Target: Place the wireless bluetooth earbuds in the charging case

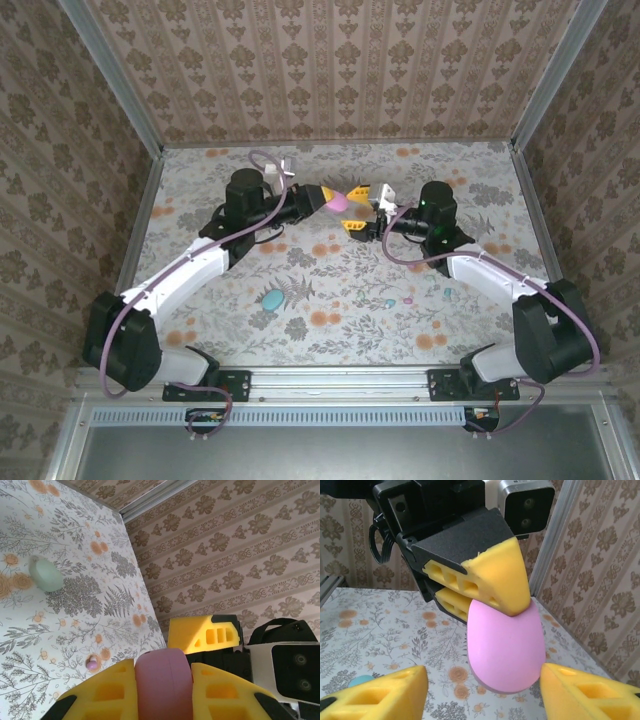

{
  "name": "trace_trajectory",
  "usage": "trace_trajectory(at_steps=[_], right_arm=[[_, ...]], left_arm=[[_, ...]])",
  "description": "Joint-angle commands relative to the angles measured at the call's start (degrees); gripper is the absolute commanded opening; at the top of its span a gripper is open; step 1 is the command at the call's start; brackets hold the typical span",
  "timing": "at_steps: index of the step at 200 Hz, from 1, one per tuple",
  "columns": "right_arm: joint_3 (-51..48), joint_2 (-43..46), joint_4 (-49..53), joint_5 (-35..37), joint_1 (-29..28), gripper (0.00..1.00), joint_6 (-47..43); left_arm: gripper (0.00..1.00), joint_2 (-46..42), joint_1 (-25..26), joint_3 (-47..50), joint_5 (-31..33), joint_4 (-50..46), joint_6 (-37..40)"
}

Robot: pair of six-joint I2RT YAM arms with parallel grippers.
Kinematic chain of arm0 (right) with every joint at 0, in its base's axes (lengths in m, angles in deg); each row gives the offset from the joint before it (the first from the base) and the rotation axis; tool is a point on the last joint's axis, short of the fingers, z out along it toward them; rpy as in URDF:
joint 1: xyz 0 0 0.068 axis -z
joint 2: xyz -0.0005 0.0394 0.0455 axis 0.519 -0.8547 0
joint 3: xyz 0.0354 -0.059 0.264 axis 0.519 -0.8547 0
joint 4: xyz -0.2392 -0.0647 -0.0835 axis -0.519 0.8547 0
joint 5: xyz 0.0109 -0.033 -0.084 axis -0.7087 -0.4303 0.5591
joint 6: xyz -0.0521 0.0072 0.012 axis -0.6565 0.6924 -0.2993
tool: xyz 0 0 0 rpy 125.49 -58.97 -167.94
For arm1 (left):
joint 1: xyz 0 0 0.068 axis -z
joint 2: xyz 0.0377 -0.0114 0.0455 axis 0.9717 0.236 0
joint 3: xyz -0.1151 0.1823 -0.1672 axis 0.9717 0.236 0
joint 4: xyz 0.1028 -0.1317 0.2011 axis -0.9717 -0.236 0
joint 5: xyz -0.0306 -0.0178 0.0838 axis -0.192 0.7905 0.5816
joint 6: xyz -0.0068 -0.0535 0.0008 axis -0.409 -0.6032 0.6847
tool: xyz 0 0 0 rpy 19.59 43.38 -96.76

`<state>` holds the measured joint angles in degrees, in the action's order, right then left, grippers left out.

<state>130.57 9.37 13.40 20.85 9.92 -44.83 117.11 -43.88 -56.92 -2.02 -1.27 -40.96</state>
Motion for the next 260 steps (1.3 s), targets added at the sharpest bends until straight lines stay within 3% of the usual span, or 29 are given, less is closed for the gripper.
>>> trace_trajectory(at_steps=[1,125,241,260], right_arm=[[0.59,-1.2,-4.91,2.81,-1.1,0.63,-0.56],[2.37,-3.84,-14.41,-0.12,-1.16,0.63,8.34],[3.85,-6.24,-17.46,0.35,-2.1,0.51,11.47],[3.68,-6.2,-18.22,0.48,-2.07,0.55,12.38]], left_arm=[[0.0,-2.3,0.13,-1.16,-1.6,4.24,-3.16],[0.02,-4.35,-0.56,0.86,-0.39,3.44,-2.94],[0.02,-3.82,-0.65,0.96,-1.07,5.15,-3.31],[0.01,-3.91,-0.65,1.04,-0.83,4.94,-3.26]])
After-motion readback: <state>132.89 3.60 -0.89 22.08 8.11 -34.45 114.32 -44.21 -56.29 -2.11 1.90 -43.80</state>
